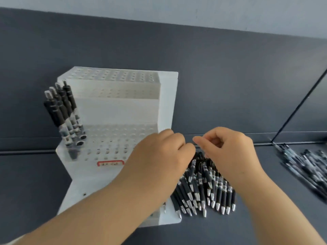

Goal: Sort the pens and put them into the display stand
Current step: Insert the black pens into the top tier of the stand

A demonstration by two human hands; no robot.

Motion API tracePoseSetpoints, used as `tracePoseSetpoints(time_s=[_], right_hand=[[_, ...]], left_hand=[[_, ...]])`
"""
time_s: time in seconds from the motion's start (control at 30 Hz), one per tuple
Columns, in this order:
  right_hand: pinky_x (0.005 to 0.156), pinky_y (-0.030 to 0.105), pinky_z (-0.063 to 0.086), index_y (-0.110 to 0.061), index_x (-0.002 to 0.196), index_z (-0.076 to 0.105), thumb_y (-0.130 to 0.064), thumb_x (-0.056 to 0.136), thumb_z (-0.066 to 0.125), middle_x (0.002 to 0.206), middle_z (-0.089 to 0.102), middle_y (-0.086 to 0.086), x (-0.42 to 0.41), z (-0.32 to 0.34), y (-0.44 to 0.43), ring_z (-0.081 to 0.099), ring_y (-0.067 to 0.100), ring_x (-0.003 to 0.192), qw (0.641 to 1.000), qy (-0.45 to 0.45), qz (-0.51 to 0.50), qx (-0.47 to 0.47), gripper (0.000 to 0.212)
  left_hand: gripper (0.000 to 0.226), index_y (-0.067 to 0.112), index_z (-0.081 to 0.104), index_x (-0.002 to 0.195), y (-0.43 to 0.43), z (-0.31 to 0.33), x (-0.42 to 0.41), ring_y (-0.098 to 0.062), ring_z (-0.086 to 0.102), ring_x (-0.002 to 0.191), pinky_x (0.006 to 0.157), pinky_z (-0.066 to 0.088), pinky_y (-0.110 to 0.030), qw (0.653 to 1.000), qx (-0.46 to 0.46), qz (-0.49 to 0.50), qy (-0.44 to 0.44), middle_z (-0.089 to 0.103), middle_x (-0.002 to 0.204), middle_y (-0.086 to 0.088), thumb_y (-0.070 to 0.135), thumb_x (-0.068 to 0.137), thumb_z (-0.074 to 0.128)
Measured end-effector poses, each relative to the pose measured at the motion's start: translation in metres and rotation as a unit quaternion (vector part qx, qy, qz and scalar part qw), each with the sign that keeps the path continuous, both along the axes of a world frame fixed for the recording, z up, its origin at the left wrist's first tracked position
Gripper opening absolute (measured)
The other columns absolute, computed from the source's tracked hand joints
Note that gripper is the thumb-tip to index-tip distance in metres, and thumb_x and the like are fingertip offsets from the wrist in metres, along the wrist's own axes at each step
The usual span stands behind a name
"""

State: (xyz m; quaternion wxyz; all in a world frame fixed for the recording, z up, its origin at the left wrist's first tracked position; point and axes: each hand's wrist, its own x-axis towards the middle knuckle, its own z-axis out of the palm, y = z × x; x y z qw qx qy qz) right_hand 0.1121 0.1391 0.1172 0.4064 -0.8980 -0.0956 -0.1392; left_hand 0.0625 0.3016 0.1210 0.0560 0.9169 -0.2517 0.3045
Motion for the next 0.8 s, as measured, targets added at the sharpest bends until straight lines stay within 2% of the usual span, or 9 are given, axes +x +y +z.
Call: tracePoseSetpoints(time_s=[0.17, 0.2, 0.23, 0.3, 0.33, 0.5, 0.6, 0.7, 0.8], right_hand=[[0.049, 0.008, 0.038, -0.022, 0.07, 0.063, -0.036, 0.082, 0.068, 0.062, 0.062, -0.009, 0.022, -0.038, -0.066, 0.054, 0.003, 0.059, 0.994, 0.095, -0.02, -0.043, 0.019], [0.047, 0.009, 0.036, -0.022, 0.072, 0.063, -0.035, 0.084, 0.067, 0.065, 0.062, -0.01, 0.027, -0.046, -0.078, 0.054, 0.002, 0.061, 0.991, 0.12, -0.021, -0.058, 0.019], [0.048, 0.009, 0.034, -0.022, 0.074, 0.063, -0.035, 0.085, 0.065, 0.068, 0.061, -0.011, 0.032, -0.054, -0.088, 0.053, 0.001, 0.062, 0.987, 0.141, -0.02, -0.072, 0.018], [0.049, 0.011, 0.035, -0.022, 0.076, 0.062, -0.035, 0.087, 0.063, 0.071, 0.06, -0.011, 0.042, -0.069, -0.103, 0.053, 0.001, 0.064, 0.982, 0.168, -0.014, -0.087, 0.016], [0.049, 0.011, 0.035, -0.022, 0.077, 0.061, -0.034, 0.087, 0.062, 0.072, 0.06, -0.011, 0.046, -0.075, -0.108, 0.052, 0.001, 0.064, 0.98, 0.175, -0.007, -0.091, 0.016], [0.053, 0.009, 0.036, -0.021, 0.086, 0.063, -0.034, 0.089, 0.06, 0.074, 0.059, -0.012, 0.066, -0.088, -0.101, 0.052, -0.001, 0.067, 0.977, 0.176, 0.058, -0.106, 0.014], [0.064, 0.023, 0.047, -0.019, 0.09, 0.063, -0.034, 0.089, 0.058, 0.079, 0.061, -0.008, 0.088, -0.088, -0.086, 0.057, 0.009, 0.074, 0.977, 0.159, 0.072, -0.119, 0.016], [0.063, 0.028, 0.047, -0.015, 0.088, 0.061, -0.035, 0.09, 0.052, 0.084, 0.063, 0.0, 0.115, -0.091, -0.069, 0.059, 0.021, 0.077, 0.964, 0.17, 0.07, -0.193, 0.022], [0.064, 0.027, 0.042, -0.014, 0.075, 0.052, -0.043, 0.09, 0.048, 0.073, 0.055, 0.001, 0.133, -0.096, -0.055, 0.055, 0.024, 0.074, 0.928, 0.23, 0.074, -0.285, 0.033]], left_hand=[[0.037, 0.017, 0.058, 0.062, -0.053, -0.04, 0.026, -0.017, 0.05, 0.056, 0.041, 0.044, -0.031, 0.989, 0.026, 0.055, 0.137, 0.049, 0.06, 0.004, 0.006, 0.043, 0.088], [0.036, 0.018, 0.058, 0.064, -0.063, -0.046, 0.029, -0.016, 0.051, 0.06, 0.043, 0.044, -0.028, 0.982, 0.026, 0.081, 0.169, 0.05, 0.062, 0.005, 0.009, 0.047, 0.088], [0.029, 0.018, 0.058, 0.071, -0.072, -0.052, 0.033, -0.015, 0.053, 0.069, 0.049, 0.043, -0.026, 0.974, 0.025, 0.111, 0.195, 0.051, 0.07, 0.005, 0.013, 0.059, 0.084], [0.01, 0.018, 0.055, 0.09, -0.083, -0.066, 0.043, -0.016, 0.049, 0.091, 0.066, 0.04, -0.026, 0.96, 0.02, 0.166, 0.223, 0.05, 0.089, 0.004, 0.014, 0.085, 0.063], [0.007, 0.018, 0.054, 0.095, -0.088, -0.071, 0.047, -0.016, 0.048, 0.095, 0.069, 0.038, -0.026, 0.955, 0.02, 0.189, 0.227, 0.049, 0.093, 0.004, 0.014, 0.09, 0.056], [0.014, 0.013, 0.052, 0.106, -0.109, -0.084, 0.078, -0.022, 0.048, 0.104, 0.071, 0.037, -0.029, 0.923, 0.019, 0.27, 0.272, 0.049, 0.106, -0.003, 0.015, 0.092, 0.054], [0.019, 0.011, 0.055, 0.111, -0.114, -0.086, 0.105, -0.026, 0.049, 0.108, 0.078, 0.042, -0.034, 0.893, 0.044, 0.317, 0.317, 0.05, 0.112, -0.007, 0.015, 0.092, 0.055], [0.02, 0.009, 0.058, 0.111, -0.116, -0.09, 0.127, -0.029, 0.052, 0.107, 0.077, 0.043, -0.035, 0.864, 0.031, 0.343, 0.368, 0.052, 0.115, -0.01, 0.015, 0.092, 0.056], [0.022, 0.009, 0.06, 0.111, -0.118, -0.093, 0.139, -0.03, 0.054, 0.107, 0.071, 0.039, -0.033, 0.847, 0.019, 0.359, 0.391, 0.053, 0.116, -0.01, 0.015, 0.09, 0.057]])
